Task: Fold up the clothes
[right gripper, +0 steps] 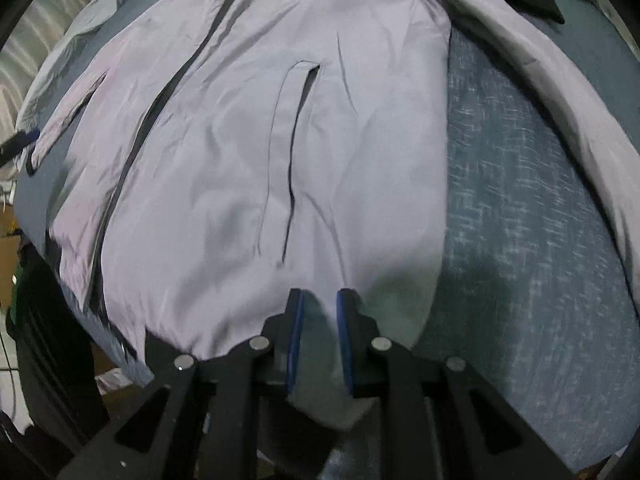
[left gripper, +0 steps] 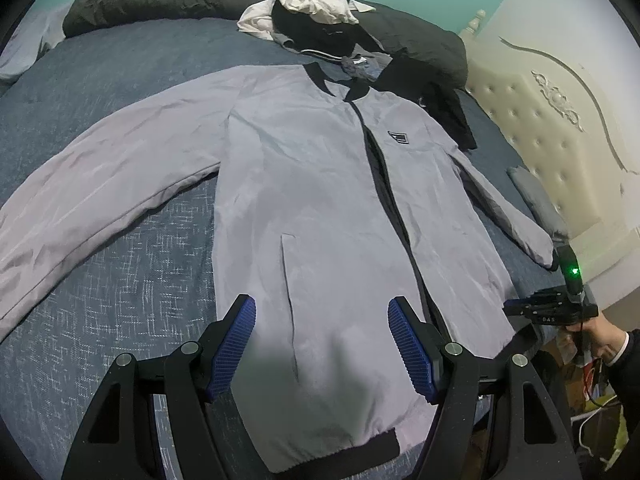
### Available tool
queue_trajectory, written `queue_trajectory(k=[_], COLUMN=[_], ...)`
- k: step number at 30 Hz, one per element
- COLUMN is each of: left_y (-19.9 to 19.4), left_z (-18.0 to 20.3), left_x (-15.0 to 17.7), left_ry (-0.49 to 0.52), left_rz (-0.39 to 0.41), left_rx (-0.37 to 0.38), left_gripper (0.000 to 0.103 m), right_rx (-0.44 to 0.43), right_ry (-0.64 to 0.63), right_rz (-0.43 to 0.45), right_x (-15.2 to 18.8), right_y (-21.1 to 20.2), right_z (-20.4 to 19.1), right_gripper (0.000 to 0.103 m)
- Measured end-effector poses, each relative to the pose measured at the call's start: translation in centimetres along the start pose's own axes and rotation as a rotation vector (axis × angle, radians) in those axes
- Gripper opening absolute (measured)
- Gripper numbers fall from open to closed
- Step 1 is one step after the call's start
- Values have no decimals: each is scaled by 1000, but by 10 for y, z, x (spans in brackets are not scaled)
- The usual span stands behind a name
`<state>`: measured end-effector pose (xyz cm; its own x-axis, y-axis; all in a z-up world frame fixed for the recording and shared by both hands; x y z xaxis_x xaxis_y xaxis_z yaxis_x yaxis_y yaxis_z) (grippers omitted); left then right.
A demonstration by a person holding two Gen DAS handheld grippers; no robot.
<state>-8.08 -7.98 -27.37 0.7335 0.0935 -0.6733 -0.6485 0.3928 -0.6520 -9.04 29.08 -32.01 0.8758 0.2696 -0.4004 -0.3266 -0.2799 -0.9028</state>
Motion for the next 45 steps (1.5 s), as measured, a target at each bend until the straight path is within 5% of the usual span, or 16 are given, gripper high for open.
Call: queue_trajectory(k=[13,17,26,31,34,37,45], left_y=[-11,-14,-9,-1,3,8,20], left_z=[13,13,14,21,28,32,40], left_x=[-1,-3,-7,-12,-15,-17,-18], left_ry=[22,21,11,16,28,35,38], left_rz=[2,8,8,6,2,-2,-22], left_rx=[-6,-11,-10,-3,-3,-3,-6], left_gripper=[73,73,73,73,73,73,73], right_rx=[-44,-73,118,252,315,378,364], right_ry=[47,148,463,600,725,797,831], right_rz=[7,114,349,446,498,493,468], right_x=[20,9,-19,-1,25,50,68], right_y=[-19,-46,-115,-153,-171,-180,-156], right_z=[21,47,174,246,299,329,357], right_gripper=[16,16,22,40,42,54,56])
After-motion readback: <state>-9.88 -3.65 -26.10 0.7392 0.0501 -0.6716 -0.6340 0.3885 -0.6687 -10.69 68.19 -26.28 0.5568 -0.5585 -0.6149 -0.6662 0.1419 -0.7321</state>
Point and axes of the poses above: each gripper's, at about its wrist camera, not at the fingertips, and y roughly the way its jaws point, z to its right, x to its underside, the point moved 2 cm from there along y, roughly the way its jaws point, and after that the axes turned 14 degrees about z, right-handed, at the moved point
